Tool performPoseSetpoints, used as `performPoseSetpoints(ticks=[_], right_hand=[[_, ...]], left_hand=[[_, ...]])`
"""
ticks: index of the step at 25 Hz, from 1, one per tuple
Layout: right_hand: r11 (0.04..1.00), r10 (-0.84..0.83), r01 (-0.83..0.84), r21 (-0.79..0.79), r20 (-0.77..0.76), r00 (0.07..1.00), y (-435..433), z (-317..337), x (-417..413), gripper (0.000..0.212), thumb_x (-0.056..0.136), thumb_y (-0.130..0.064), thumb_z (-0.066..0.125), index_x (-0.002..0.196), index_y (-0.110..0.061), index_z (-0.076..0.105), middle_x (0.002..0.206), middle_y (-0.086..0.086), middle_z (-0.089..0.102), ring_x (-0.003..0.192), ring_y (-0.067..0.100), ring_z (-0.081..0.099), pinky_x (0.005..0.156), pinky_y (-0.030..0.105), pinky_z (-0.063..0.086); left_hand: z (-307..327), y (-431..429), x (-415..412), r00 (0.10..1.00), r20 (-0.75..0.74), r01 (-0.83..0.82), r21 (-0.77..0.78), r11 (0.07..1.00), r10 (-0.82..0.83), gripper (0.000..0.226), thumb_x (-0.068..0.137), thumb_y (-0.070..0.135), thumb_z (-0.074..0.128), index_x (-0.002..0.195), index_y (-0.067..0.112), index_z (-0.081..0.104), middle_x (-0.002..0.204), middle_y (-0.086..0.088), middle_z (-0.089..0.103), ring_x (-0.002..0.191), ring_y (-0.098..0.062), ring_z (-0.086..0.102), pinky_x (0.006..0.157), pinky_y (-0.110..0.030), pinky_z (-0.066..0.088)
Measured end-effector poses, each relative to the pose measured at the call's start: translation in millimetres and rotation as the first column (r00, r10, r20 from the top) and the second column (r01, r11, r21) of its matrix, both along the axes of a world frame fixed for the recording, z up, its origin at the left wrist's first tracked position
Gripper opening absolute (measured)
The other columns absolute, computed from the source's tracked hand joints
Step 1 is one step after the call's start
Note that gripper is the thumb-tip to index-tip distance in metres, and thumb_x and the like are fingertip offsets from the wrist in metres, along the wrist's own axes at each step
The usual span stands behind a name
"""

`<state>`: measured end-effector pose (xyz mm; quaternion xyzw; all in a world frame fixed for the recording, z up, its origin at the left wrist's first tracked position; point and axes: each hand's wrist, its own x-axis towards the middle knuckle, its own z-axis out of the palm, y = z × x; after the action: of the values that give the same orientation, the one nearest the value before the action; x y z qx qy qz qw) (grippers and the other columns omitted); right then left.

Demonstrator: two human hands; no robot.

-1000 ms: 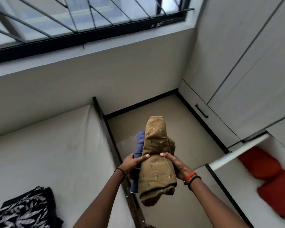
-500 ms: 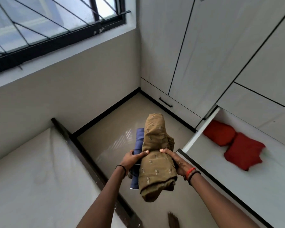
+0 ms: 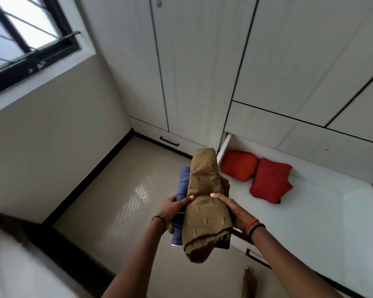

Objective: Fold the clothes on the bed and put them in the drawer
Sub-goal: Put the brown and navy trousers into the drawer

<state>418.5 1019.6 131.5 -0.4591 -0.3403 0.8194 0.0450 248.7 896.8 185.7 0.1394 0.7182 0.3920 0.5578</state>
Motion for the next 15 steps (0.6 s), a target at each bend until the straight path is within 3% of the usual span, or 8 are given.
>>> performPoseSetpoints(ticks=[4,8,12,15], right_hand=[[0.995,-0.101,0.101,-0.01,-0.008,0.995,71.2,-11.3,73.2,0.048,0.081,-0.032,0.071,0.121,-0.008,0.061,0.115,0.015,0.069,0.11,0.03,0.064,0.103,0.043,0.046],[0.973,-0.221,0.221,-0.063,0.016,0.975,136.4,-44.7,165.2,0.048,0.081,-0.032,0.07,0.124,-0.01,0.061,0.119,0.013,0.068,0.113,0.03,0.063,0.106,0.046,0.043],[0.93,-0.336,0.341,-0.135,0.065,0.94,179.4,-86.0,257.1,0.044,0.085,-0.03,0.066,0.124,-0.012,0.06,0.121,0.014,0.066,0.114,0.034,0.061,0.106,0.05,0.042],[0.906,-0.382,0.399,-0.142,0.132,0.915,202.6,-124.8,309.4,0.054,0.081,-0.037,0.072,0.128,-0.015,0.057,0.122,0.015,0.066,0.114,0.037,0.061,0.103,0.053,0.044]], left_hand=[[-20.8,87.9,60.7,0.997,0.012,0.082,-0.02,0.996,-0.082,0.041,0.076,0.051,0.071,0.105,0.024,0.062,0.103,0.001,0.067,0.092,-0.013,0.062,0.065,-0.025,0.047],[-56.8,179.4,137.7,0.982,0.076,0.176,-0.049,0.983,-0.172,0.033,0.08,0.043,0.071,0.106,0.025,0.062,0.101,0.003,0.067,0.089,-0.01,0.061,0.061,-0.021,0.045],[-107.1,251.4,213.4,0.945,0.137,0.31,-0.098,0.946,-0.296,0.039,0.081,0.044,0.07,0.111,0.021,0.061,0.099,0.003,0.066,0.087,-0.009,0.061,0.06,-0.017,0.045],[-149.2,288.1,263.9,0.926,0.167,0.364,-0.156,0.918,-0.339,0.045,0.081,0.043,0.07,0.115,0.015,0.061,0.101,-0.001,0.067,0.084,-0.01,0.062,0.057,-0.015,0.047]])
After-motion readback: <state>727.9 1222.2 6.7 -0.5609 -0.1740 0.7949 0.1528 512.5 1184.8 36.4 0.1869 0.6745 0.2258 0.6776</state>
